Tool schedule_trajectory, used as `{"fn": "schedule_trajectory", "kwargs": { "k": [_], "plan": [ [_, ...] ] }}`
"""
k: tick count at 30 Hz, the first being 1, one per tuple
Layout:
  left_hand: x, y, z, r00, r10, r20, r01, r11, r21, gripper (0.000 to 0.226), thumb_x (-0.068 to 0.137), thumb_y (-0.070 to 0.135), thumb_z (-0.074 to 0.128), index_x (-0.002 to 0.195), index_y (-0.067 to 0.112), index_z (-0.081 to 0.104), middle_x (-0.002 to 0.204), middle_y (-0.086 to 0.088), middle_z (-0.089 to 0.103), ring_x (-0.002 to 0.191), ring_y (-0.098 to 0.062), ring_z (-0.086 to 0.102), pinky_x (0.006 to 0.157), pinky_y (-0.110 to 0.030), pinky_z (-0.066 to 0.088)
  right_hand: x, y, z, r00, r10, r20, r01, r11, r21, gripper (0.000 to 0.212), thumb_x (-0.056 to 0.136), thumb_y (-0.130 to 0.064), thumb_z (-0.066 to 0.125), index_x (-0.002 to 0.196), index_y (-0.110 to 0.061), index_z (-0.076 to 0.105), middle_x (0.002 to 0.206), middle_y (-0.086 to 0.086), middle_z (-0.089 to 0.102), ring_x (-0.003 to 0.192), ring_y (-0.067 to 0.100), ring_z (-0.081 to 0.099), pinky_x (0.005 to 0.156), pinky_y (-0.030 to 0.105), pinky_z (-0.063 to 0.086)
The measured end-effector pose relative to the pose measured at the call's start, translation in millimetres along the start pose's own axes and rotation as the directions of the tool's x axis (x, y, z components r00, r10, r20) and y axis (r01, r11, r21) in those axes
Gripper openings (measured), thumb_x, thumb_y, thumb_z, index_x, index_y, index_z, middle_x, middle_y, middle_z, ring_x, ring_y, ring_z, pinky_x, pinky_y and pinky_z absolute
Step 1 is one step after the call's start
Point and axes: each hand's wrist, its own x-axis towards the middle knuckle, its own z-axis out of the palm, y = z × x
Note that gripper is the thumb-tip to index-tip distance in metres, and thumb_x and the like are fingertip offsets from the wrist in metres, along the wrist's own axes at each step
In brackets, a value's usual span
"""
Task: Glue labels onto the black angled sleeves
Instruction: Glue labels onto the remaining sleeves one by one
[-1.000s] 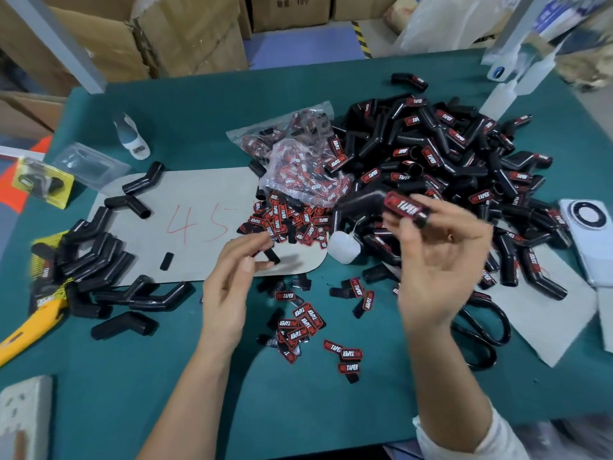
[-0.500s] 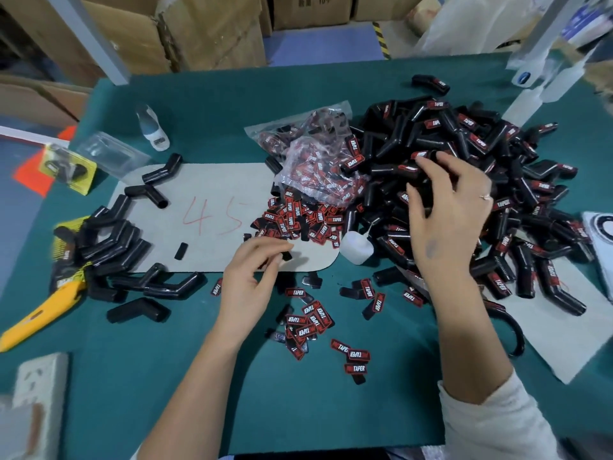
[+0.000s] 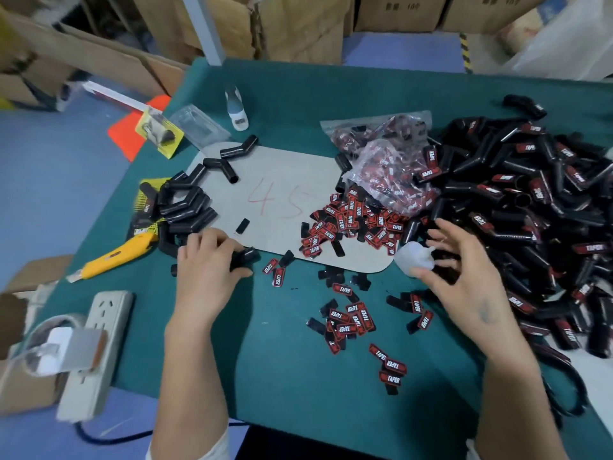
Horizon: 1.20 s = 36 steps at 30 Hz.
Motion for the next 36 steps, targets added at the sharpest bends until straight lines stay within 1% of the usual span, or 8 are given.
{"fn": "schedule_trajectory", "kwargs": {
  "k": [5,9,13,16,19,25,29,36],
  "plan": [
    [1,9,-8,0.992,0.076,-0.097,-0.080,0.996,-0.043,0.026,0.089,0.019,0.083,0.112,0.009,0.076,0.115,-0.005,0.065,0.114,-0.034,0.049,0.098,-0.045,0.035,-1,3,7,0.999,-0.038,0.019,0.041,0.960,-0.279,0.066,0.083,-0.024,0.087,0.139,-0.027,0.053,0.120,-0.019,0.050,0.103,0.001,0.053,0.083,0.015,0.040],
    [7,41,-19,0.968,0.191,-0.163,-0.242,0.882,-0.404,0.020,0.101,0.034,0.068,0.118,0.023,0.063,0.107,0.007,0.069,0.101,-0.019,0.062,0.088,-0.031,0.044,1,1,9,0.995,-0.098,0.007,0.093,0.922,-0.377,0.045,0.086,-0.020,0.083,0.125,-0.026,0.062,0.108,-0.021,0.053,0.108,0.005,0.048,0.080,0.021,0.033],
    [12,95,-8,0.966,0.255,0.048,-0.038,0.321,-0.946,0.024,0.100,0.035,0.060,0.124,0.029,0.062,0.086,0.007,0.068,0.073,-0.015,0.062,0.082,-0.021,0.048,3,-2,12,0.997,-0.078,-0.002,0.071,0.918,-0.390,0.039,0.090,-0.023,0.079,0.126,-0.026,0.066,0.104,-0.021,0.057,0.114,0.012,0.051,0.079,0.031,0.040],
    [13,118,11,0.904,0.385,0.184,0.233,-0.084,-0.969,0.044,0.109,0.026,0.052,0.153,0.022,0.049,0.091,-0.006,0.060,0.073,-0.023,0.057,0.088,-0.034,0.052,2,-2,13,0.995,-0.067,-0.077,0.040,0.950,-0.309,0.036,0.093,-0.017,0.075,0.127,-0.025,0.065,0.117,-0.016,0.065,0.118,0.012,0.053,0.087,0.023,0.037],
    [12,129,23,0.839,0.478,0.260,0.438,-0.310,-0.844,0.050,0.111,0.019,0.042,0.161,0.016,0.037,0.099,-0.013,0.059,0.094,-0.032,0.061,0.102,-0.048,0.050,-1,-8,17,0.992,0.046,-0.115,-0.025,0.983,0.184,0.033,0.095,-0.017,0.074,0.120,-0.033,0.061,0.123,-0.017,0.068,0.116,0.007,0.063,0.097,0.026,0.047],
    [8,133,30,0.907,0.342,0.245,0.376,-0.399,-0.836,0.054,0.084,0.029,0.088,0.125,0.013,0.056,0.110,-0.018,0.074,0.120,-0.040,0.067,0.098,-0.043,0.056,-5,-24,35,0.988,0.112,0.104,-0.150,0.568,0.809,0.039,0.095,-0.036,0.075,0.133,-0.028,0.066,0.128,0.006,0.070,0.115,0.037,0.071,0.084,0.032,0.061],
    [5,133,26,0.949,0.214,0.232,0.303,-0.412,-0.859,0.061,0.069,0.032,0.099,0.108,0.014,0.055,0.107,-0.018,0.069,0.080,-0.021,0.066,0.069,-0.026,0.057,-6,-24,33,0.984,0.173,0.051,-0.139,0.548,0.825,0.041,0.095,-0.038,0.075,0.133,-0.029,0.065,0.121,0.005,0.073,0.092,0.023,0.075,0.076,0.027,0.060],
    [-3,129,25,0.969,0.144,0.198,0.236,-0.328,-0.915,0.032,0.093,0.005,0.072,0.123,0.018,0.074,0.113,-0.010,0.071,0.099,-0.025,0.074,0.088,-0.026,0.059,-7,-28,27,0.976,0.210,0.059,-0.152,0.460,0.875,0.032,0.095,-0.030,0.071,0.125,-0.022,0.065,0.116,0.001,0.072,0.102,0.015,0.072,0.078,0.025,0.059]
  ]
}}
